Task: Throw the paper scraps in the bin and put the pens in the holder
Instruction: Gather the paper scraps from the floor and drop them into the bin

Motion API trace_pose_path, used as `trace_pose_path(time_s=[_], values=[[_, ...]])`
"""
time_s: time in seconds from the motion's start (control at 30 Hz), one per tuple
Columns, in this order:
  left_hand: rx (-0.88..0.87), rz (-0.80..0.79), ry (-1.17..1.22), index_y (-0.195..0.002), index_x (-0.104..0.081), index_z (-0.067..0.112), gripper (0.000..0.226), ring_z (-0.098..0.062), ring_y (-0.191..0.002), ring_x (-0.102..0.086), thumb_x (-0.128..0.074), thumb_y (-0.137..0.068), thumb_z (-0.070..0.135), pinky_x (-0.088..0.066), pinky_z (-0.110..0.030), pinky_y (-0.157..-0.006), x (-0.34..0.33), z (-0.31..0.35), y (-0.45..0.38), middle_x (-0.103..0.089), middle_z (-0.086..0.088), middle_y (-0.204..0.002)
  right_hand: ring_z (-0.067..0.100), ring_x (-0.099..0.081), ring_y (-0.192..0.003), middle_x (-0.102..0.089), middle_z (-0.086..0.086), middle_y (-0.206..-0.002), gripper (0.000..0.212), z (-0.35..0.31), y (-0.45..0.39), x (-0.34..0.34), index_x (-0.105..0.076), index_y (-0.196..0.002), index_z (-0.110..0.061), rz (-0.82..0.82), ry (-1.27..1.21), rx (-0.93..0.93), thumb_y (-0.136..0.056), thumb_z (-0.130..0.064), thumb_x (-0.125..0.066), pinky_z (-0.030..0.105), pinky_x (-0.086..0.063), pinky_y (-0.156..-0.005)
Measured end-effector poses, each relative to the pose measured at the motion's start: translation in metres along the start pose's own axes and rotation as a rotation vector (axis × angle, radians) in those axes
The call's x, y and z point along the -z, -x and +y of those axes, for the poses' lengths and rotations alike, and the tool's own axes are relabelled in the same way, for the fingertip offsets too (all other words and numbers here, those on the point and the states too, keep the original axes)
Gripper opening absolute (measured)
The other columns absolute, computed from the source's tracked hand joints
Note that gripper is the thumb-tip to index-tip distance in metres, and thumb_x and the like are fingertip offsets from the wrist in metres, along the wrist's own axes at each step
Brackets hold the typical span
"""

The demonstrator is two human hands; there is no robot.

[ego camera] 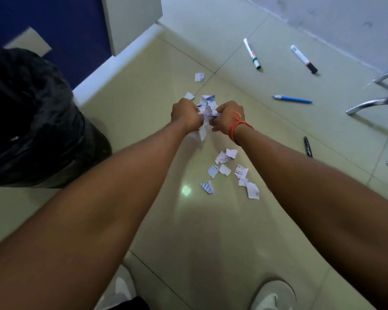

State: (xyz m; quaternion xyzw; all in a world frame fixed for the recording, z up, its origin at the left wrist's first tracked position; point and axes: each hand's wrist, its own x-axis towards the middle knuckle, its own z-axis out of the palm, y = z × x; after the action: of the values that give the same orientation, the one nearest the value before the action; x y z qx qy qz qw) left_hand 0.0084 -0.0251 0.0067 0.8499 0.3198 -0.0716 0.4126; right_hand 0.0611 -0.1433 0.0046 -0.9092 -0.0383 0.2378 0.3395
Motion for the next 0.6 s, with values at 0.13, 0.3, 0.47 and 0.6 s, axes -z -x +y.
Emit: trace_pose_path(time_s=[0.13, 0.3, 0.47, 0.6], values=[[-0.028, 0.060, 0.082, -0.069, -0.070, 0.009, 0.007, -0.033, -0.085, -0.071, -0.075, -0.070, 0.015, -0.050, -0.027, -0.061, 0.032, 0.015, 0.015, -0.072, -0.015, -0.082, 0.013, -0.070, -0.056, -0.067, 0.010, -0.073, 0.021, -0.023, 0.014, 0.020, -0.071, -0.080, -0.001, 0.054, -0.149, 0.011, -0.062, -0.003, -0.080, 0.028, -0.062, -0.059], [-0.062, 0.198, 0.135, -0.092, -0.074, 0.009, 0.025, -0.024, -0.095, -0.071, -0.082, -0.069, 0.010, -0.060, -0.034, -0.082, 0.097, 0.029, 0.034, -0.073, -0.010, -0.100, 0.030, -0.070, -0.074, -0.056, 0.014, -0.107, 0.045, -0.086, 0.034, 0.036, -0.061, -0.109, 0.006, 0.028, -0.427, 0.079, -0.068, 0.011, -0.079, 0.037, -0.064, -0.066], [-0.026, 0.299, 0.135, -0.091, -0.073, 0.004, 0.023, -0.018, -0.078, -0.069, -0.081, -0.070, 0.004, -0.058, -0.026, -0.069, 0.203, 0.019, 0.066, -0.068, -0.005, -0.085, 0.036, -0.071, -0.082, -0.063, 0.027, -0.116, 0.041, -0.171, 0.052, 0.008, -0.066, -0.103, 0.012, -0.069, -0.530, 0.258, -0.065, 0.009, -0.081, 0.029, -0.062, -0.059], [0.041, 0.363, 0.185, -0.097, -0.071, -0.003, 0.034, -0.020, -0.071, -0.072, -0.085, -0.066, 0.003, -0.061, -0.029, -0.058, 0.288, 0.001, 0.105, -0.072, -0.014, -0.090, 0.030, -0.073, -0.079, -0.070, 0.018, -0.092, 0.016, -0.239, 0.081, -0.019, -0.071, -0.088, 0.006, -0.161, -0.527, 0.432, -0.073, 0.006, -0.077, 0.031, -0.063, -0.066]])
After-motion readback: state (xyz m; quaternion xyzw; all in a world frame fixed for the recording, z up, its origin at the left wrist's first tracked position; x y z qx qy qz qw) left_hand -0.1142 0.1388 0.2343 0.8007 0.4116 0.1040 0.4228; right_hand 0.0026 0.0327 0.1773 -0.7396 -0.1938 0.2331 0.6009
